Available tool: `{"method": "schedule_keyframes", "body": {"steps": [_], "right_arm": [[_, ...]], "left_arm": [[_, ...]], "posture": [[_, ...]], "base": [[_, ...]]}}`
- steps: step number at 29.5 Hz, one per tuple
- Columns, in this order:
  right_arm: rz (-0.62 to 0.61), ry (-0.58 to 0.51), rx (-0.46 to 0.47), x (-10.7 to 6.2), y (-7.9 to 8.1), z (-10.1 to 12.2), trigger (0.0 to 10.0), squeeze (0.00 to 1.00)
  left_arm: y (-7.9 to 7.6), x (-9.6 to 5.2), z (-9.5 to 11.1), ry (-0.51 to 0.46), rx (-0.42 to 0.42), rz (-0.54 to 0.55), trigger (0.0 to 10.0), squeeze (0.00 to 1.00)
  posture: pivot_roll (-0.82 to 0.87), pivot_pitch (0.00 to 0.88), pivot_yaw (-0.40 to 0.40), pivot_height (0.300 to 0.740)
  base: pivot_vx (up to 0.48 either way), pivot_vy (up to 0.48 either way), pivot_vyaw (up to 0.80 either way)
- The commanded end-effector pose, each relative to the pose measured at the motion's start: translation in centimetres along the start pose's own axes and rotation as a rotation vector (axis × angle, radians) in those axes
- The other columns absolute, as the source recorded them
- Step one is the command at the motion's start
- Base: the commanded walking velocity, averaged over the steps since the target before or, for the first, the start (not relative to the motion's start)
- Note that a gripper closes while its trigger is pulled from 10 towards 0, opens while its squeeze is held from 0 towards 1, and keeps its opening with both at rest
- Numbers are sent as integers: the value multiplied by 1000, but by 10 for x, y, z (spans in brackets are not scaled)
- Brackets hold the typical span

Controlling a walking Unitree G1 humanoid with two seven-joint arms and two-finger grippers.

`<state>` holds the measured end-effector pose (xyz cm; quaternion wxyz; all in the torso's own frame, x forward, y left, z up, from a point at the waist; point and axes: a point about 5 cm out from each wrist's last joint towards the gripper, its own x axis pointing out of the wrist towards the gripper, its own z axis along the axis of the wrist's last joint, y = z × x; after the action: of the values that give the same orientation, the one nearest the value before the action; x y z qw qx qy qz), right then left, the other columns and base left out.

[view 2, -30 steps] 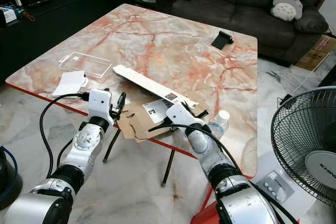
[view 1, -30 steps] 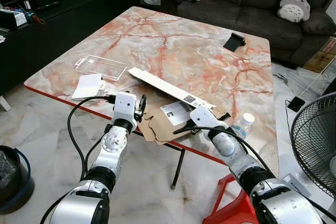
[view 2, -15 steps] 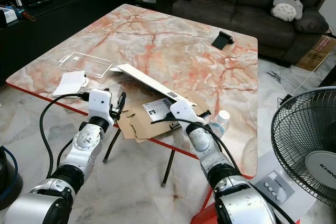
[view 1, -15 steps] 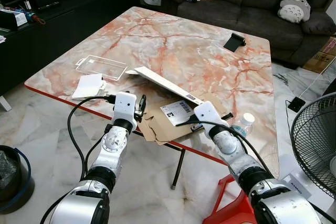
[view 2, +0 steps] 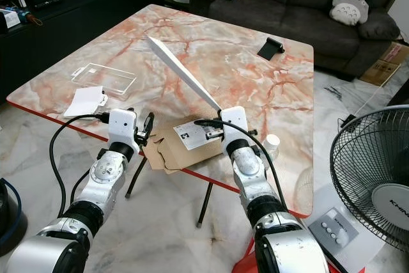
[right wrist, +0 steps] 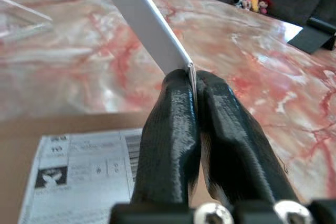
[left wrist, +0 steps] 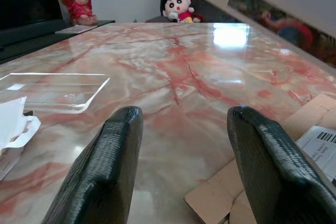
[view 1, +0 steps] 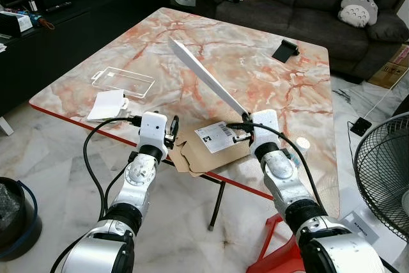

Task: Picking trash to rubbish bin

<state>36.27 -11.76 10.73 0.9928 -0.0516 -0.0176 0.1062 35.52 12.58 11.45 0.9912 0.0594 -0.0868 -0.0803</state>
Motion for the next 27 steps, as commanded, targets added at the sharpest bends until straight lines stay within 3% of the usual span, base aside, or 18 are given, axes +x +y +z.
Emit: {"method": "schedule_keyframes", "body": {"steps": [1, 8, 16, 27], "right_arm": [[-30, -57, 36, 3, -7, 12, 10000, 0], [-73, -139, 230, 3, -18, 19, 10000, 0], [-80, -146, 290, 0, -21, 16, 10000, 0], [-54, -156, 304, 1, -17, 17, 10000, 0]], "left_arm": [[-1, 0, 3, -27, -10, 8, 10000, 0], [2, -1, 4, -39, -11, 30, 10000, 0], [8, 0, 7, -64, -11, 81, 10000, 0], [10, -1, 9, -79, -13, 102, 10000, 0]], "posture": [[21, 39, -122, 740], [20, 40, -122, 740], [18, 41, -121, 740], [19, 39, -122, 740]], "base": [[0, 0, 0], [0, 0, 0], [0, 0, 0], [0, 0, 0]]}}
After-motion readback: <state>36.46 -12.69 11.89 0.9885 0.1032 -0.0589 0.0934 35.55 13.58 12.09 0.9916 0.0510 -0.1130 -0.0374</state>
